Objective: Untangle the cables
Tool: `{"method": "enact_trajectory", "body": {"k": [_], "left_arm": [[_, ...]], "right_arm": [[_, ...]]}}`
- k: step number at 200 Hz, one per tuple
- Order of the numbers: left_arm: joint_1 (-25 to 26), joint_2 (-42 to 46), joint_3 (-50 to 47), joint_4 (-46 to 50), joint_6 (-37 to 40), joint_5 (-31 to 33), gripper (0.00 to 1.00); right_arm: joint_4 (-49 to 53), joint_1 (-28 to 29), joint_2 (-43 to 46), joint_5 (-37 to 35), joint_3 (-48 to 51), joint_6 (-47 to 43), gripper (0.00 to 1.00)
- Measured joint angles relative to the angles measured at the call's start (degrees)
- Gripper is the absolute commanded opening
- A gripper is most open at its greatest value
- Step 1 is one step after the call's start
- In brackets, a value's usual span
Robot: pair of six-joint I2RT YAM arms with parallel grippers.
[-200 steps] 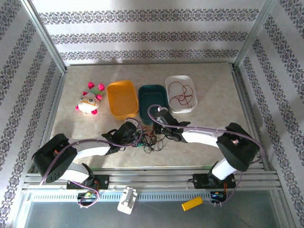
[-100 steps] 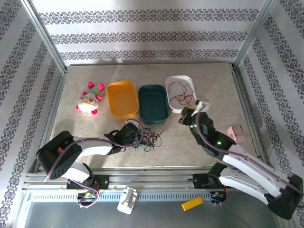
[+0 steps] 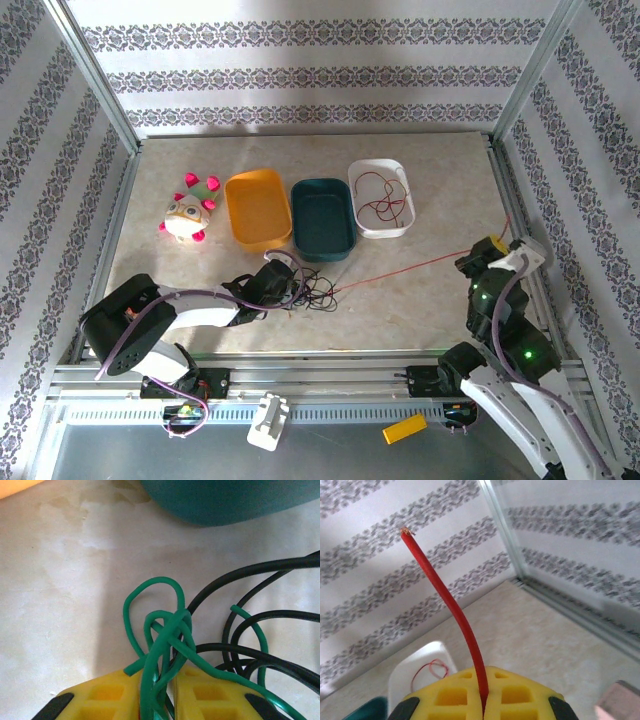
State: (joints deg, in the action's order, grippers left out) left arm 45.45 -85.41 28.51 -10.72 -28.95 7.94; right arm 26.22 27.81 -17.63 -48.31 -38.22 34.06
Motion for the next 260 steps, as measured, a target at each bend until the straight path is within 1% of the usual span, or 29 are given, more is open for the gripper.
{"method": "enact_trajectory", "body": {"k": [16, 41, 65, 98, 107, 124, 136, 143, 159, 167, 174, 192, 219, 238, 260], "left_arm": [[0.24, -0.35, 0.20, -0.11, -0.81, 0.28, 0.37], [0.96, -0.76, 0.68, -0.26, -1.36, 0.26, 0.46], [1.09, -0.81, 0.83, -0.28, -1.36, 0.07, 0.48], [1.09, -1.14, 1.11, -0.22, -1.36, 0.13, 0.48], [1.09, -1.14, 1.14, -0.15, -1.36, 0.22, 0.47], [1.09, -1.18, 1.18, 0.00, -1.51, 0.55, 0.42], [1.09, -1.18, 1.22, 0.22, -1.60, 1.01, 0.36], [1.09, -1.25, 1.29, 0.44, -1.68, 1.36, 0.31], [1.05, -1.36, 1.53, 1.16, -2.10, 2.32, 0.14], [0.98, -1.40, 1.62, 1.40, -2.54, 2.97, 0.05], [0.96, -1.57, 1.81, 1.60, -2.84, 3.41, 0.00], [1.01, -2.14, 2.56, 2.49, -2.64, 3.96, 0.00], [1.09, -2.97, 4.09, 4.85, -3.54, 4.63, 0.00], [1.38, -3.50, 5.25, 6.95, -5.11, 5.55, 0.00], [1.49, -3.80, 6.03, 8.48, -7.48, 6.29, 0.00]], "right_arm": [[1.18, -0.50, 1.79, -3.69, -1.31, -1.09, 0.00], [1.36, -0.72, 2.49, -7.72, -4.94, -4.39, 0.00], [1.49, -0.72, 0.57, -8.35, -8.79, -8.15, 0.00], [2.19, -0.72, -5.44, -6.84, -15.02, -12.90, 0.00], [2.58, -0.72, -7.28, -5.99, -17.05, -14.14, 0.00], [3.15, -0.72, -10.64, -4.46, -21.09, -16.28, 0.00], [3.26, -0.92, -12.85, -3.21, -23.71, -17.75, 0.00], [3.37, -1.27, -14.03, -2.47, -25.00, -18.49, 0.00], [3.43, -2.84, -16.48, 0.02, -27.65, -19.69, 0.00], [3.52, -4.33, -17.84, 1.92, -29.09, -19.93, 0.00], [3.65, -6.08, -19.19, 4.00, -30.60, -20.09, 0.00], [4.28, -11.85, -23.23, 10.36, -35.45, -19.91, 0.00], [5.33, -23.80, -29.75, 22.62, -42.71, -17.00, 0.00], [5.88, -31.34, -33.53, 31.82, -45.38, -13.77, 0.00], [6.16, -38.27, -37.11, 41.42, -46.97, -10.03, 0.00]]}}
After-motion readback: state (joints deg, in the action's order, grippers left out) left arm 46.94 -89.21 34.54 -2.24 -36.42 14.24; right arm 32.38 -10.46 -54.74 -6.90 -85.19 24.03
